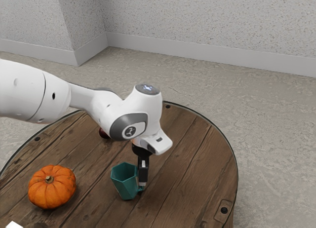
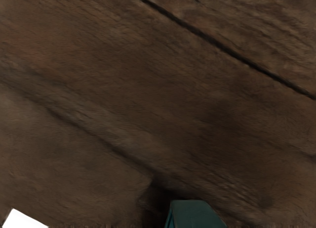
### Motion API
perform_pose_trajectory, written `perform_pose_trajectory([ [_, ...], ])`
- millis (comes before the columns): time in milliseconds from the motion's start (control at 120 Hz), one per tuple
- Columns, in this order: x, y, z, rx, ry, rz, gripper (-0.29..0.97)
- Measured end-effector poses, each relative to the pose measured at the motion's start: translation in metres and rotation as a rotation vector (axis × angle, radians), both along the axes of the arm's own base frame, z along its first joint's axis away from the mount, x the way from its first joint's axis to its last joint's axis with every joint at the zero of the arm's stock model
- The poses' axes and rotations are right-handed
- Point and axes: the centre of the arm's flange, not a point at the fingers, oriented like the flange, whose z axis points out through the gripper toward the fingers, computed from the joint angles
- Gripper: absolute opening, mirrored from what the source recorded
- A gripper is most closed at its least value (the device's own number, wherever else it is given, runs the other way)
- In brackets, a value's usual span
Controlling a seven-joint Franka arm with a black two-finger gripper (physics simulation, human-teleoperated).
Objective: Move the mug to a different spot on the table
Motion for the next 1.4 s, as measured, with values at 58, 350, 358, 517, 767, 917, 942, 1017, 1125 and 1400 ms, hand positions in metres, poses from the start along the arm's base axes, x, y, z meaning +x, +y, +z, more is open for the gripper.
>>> perform_pose_trajectory([
  [58,-0.001,-0.001,0.000,-0.005,-0.003,-0.009,0.68],
  [350,-0.007,0.001,-0.011,-0.016,0.002,-0.039,0.66],
  [358,-0.007,0.002,-0.011,-0.016,0.001,-0.039,0.65],
  [517,-0.004,0.002,-0.009,-0.023,-0.014,-0.051,0.51],
  [767,-0.001,0.000,-0.007,-0.030,-0.044,-0.041,0.16],
  [917,0.000,0.003,-0.005,0.018,-0.047,-0.025,0.09],
  [942,0.002,0.003,-0.002,0.034,-0.047,-0.022,0.08],
  [1017,0.007,0.004,0.008,0.080,-0.040,-0.003,0.06],
  [1125,0.017,0.004,0.018,0.133,-0.007,0.051,0.05],
  [1400,0.044,0.015,0.009,0.244,0.088,0.175,-0.01],
])
